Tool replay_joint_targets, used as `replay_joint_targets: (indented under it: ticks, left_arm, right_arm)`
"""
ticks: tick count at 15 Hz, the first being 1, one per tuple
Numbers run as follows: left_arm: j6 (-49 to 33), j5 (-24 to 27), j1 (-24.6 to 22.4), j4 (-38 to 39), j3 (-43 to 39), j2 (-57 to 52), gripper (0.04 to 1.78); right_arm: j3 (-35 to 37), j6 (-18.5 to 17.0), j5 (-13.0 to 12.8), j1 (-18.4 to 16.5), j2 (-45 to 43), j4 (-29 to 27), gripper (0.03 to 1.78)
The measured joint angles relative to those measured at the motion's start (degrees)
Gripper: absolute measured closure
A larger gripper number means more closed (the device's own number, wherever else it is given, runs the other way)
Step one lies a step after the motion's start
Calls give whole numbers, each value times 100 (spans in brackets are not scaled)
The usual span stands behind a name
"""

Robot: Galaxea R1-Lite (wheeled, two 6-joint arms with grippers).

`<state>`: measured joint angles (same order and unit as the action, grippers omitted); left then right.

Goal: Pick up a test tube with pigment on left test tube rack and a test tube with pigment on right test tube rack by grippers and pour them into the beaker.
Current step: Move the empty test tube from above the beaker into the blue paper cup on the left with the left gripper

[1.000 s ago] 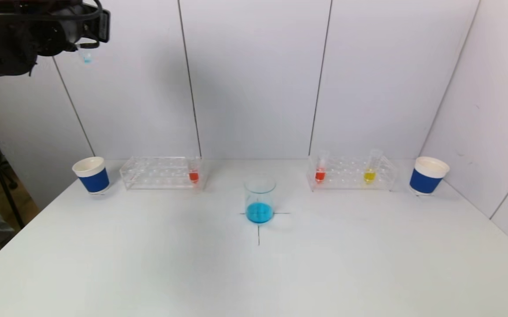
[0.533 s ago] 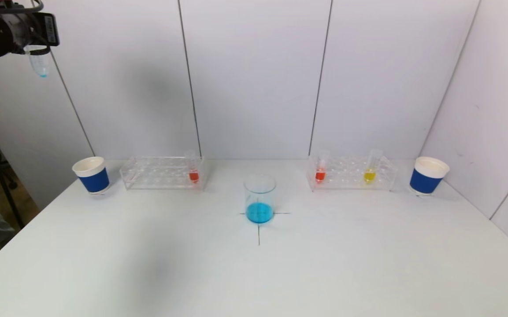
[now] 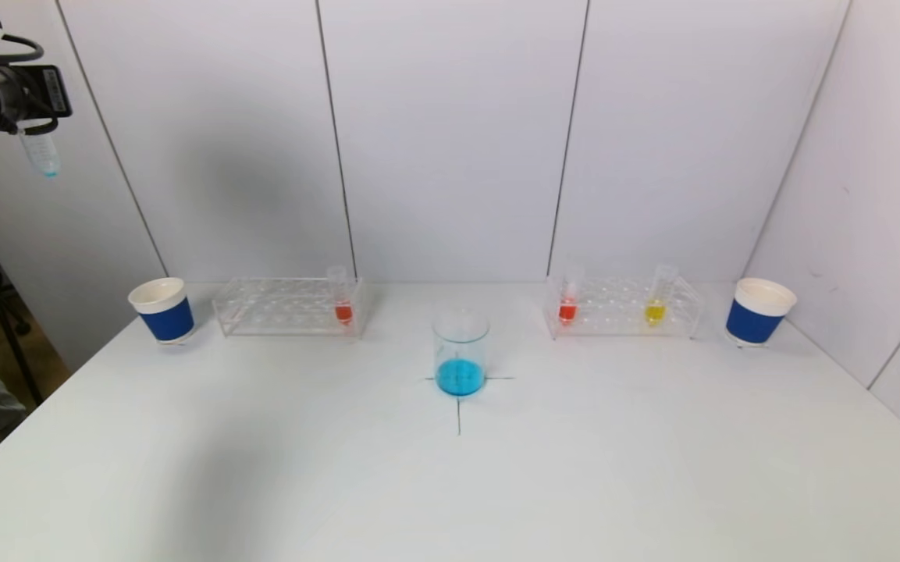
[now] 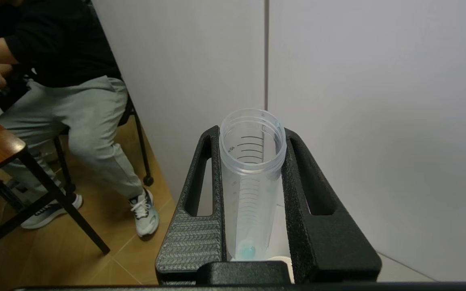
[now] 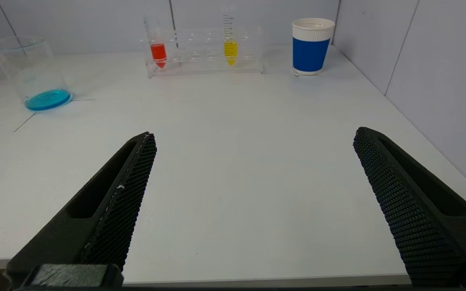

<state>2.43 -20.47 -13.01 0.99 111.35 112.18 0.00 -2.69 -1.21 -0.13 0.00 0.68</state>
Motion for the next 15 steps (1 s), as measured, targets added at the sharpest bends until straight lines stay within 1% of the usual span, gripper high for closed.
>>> replay_joint_targets:
  ticks: [5, 8, 12, 15]
  left_arm:
    - [-146, 112, -18, 182, -363, 179, 138]
    - [-139, 193, -13, 777, -813, 319, 138]
    - [-100, 460, -11, 1849, -1554, 489, 138]
    - [-105, 462, -16, 2103, -1786, 656, 138]
  right_arm:
    - [0, -2, -2, 2, 0, 0, 4]
    - [0, 0, -2, 0, 0, 0, 4]
    - [0, -2, 0, 0, 0, 2, 4]
    - [0, -2, 0, 0, 0, 2, 4]
